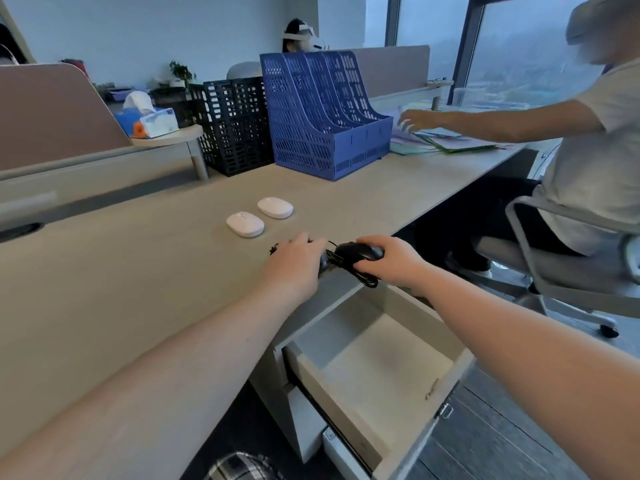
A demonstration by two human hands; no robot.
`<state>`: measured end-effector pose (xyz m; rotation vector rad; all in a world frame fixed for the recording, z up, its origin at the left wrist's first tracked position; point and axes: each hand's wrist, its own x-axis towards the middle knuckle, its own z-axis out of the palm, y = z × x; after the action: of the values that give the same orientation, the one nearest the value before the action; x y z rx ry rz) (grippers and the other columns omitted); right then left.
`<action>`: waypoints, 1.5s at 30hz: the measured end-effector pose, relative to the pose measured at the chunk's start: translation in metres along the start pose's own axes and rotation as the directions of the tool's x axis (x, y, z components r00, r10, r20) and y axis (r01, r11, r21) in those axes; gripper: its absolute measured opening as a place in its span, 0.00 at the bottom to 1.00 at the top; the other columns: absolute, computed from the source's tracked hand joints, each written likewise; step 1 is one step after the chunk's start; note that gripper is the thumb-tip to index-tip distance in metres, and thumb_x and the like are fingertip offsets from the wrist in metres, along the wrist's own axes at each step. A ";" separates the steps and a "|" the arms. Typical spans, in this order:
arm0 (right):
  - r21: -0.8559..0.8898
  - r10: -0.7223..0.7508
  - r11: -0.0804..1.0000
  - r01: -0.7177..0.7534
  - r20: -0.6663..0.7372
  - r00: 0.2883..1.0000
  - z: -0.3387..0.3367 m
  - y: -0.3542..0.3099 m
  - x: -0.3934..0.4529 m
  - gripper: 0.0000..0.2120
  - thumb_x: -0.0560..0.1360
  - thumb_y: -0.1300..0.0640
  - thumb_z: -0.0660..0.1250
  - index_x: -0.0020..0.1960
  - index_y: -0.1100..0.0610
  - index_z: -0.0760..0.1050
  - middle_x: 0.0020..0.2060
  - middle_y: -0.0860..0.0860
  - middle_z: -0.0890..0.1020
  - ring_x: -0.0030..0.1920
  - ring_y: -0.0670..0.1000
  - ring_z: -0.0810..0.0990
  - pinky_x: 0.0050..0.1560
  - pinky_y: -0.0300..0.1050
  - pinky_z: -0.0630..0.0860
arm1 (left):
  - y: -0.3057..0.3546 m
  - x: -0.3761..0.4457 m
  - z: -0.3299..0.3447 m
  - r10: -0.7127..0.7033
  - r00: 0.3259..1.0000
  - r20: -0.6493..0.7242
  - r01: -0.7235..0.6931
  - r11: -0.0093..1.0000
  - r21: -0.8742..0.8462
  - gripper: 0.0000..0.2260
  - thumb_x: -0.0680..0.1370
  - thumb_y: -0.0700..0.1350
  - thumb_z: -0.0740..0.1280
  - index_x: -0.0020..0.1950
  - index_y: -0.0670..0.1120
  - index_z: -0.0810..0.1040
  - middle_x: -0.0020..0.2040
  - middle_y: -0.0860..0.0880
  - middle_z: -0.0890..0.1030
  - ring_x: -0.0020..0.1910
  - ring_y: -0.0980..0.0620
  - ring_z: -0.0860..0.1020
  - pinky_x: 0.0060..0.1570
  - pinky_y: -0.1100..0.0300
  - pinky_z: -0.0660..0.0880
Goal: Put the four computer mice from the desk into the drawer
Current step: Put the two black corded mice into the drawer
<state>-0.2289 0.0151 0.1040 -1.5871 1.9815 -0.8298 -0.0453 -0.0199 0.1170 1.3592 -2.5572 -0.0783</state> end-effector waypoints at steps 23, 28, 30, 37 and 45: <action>-0.193 0.181 0.970 -0.149 0.161 0.970 0.074 0.124 -0.014 0.26 0.71 0.53 0.69 0.68 0.51 0.70 0.62 0.52 0.79 0.62 0.55 0.76 0.62 0.48 0.74 | 0.072 -0.038 0.168 -0.113 0.899 0.423 0.087 0.993 0.079 0.19 0.77 0.36 0.62 0.67 0.44 0.67 0.64 0.42 0.67 0.64 0.38 0.64 0.46 0.49 0.73; -0.293 0.200 0.947 -0.130 0.224 0.954 0.099 0.139 0.014 0.29 0.71 0.51 0.69 0.71 0.50 0.65 0.61 0.57 0.76 0.62 0.59 0.74 0.62 0.53 0.75 | 0.053 -0.023 0.195 -0.134 0.859 0.494 0.087 0.989 0.117 0.23 0.76 0.34 0.61 0.70 0.45 0.64 0.67 0.40 0.64 0.66 0.36 0.61 0.54 0.44 0.75; -0.313 0.220 0.939 -0.141 0.232 0.947 0.107 0.145 0.021 0.30 0.72 0.50 0.68 0.72 0.48 0.63 0.61 0.58 0.73 0.63 0.60 0.71 0.63 0.54 0.74 | 0.046 -0.018 0.200 -0.111 0.847 0.520 0.070 0.993 0.098 0.24 0.76 0.34 0.61 0.71 0.45 0.62 0.69 0.41 0.62 0.70 0.37 0.58 0.57 0.45 0.74; -0.344 0.231 0.928 -0.140 0.238 0.943 0.126 0.156 0.026 0.32 0.73 0.48 0.70 0.73 0.49 0.61 0.62 0.58 0.71 0.61 0.59 0.74 0.62 0.51 0.74 | 0.024 -0.004 0.217 -0.098 0.813 0.574 0.155 0.987 -0.051 0.46 0.68 0.55 0.76 0.76 0.41 0.53 0.74 0.45 0.61 0.73 0.43 0.60 0.69 0.50 0.65; -0.373 0.168 0.924 -0.090 0.182 0.969 0.105 0.133 0.014 0.23 0.77 0.52 0.63 0.71 0.51 0.65 0.62 0.57 0.74 0.62 0.59 0.73 0.60 0.54 0.76 | 0.028 -0.007 0.202 -0.107 0.829 0.549 0.070 0.994 0.088 0.37 0.75 0.48 0.69 0.76 0.39 0.53 0.73 0.43 0.62 0.72 0.43 0.61 0.68 0.49 0.67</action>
<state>-0.2529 0.0038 -0.0641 -1.6358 2.1393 -0.2357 -0.1129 -0.0119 -0.0756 1.6801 -2.9718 -0.4800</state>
